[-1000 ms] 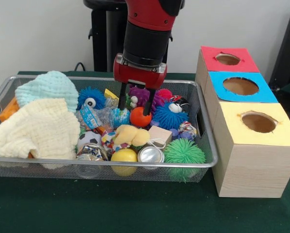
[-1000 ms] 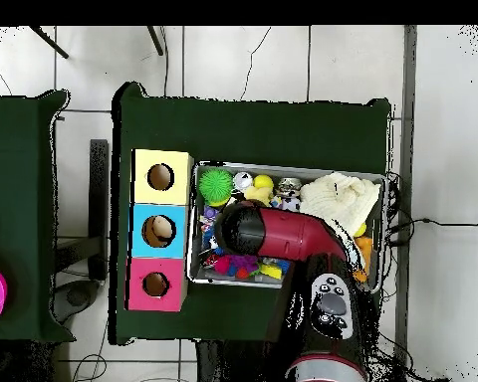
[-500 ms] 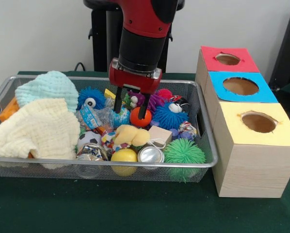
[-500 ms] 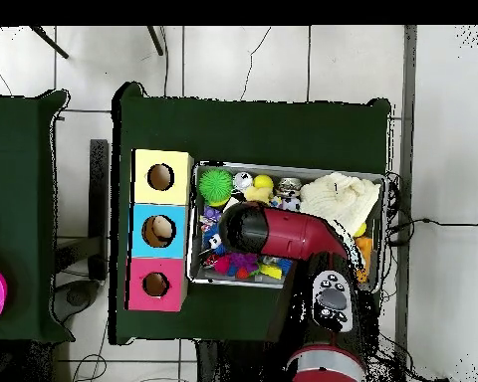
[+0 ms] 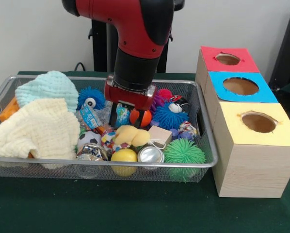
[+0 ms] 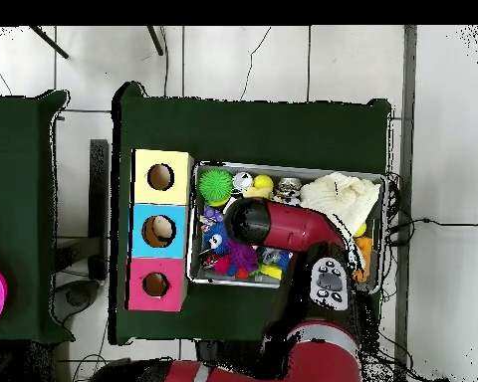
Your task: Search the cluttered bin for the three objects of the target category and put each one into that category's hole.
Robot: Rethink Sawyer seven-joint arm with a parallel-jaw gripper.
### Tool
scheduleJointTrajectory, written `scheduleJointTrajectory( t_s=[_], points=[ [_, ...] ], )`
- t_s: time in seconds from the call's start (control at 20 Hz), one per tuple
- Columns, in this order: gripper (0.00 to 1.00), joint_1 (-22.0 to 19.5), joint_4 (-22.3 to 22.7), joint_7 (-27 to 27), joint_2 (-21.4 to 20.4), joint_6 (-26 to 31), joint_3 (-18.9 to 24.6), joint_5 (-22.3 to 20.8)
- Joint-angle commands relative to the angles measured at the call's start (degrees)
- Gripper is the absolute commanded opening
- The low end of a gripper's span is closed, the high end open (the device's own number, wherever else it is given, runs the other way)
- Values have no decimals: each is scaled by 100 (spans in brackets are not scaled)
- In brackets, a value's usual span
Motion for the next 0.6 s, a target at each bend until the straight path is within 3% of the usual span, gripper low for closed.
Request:
scheduleJointTrajectory(
  t_s=[0.05,0.35,0.6],
  points=[
    [100,91,-380,1279,377,-326,60,290],
    [100,206,-452,1318,380,-195,-44,403],
    [100,247,-283,1222,117,75,-59,496]
  ],
)
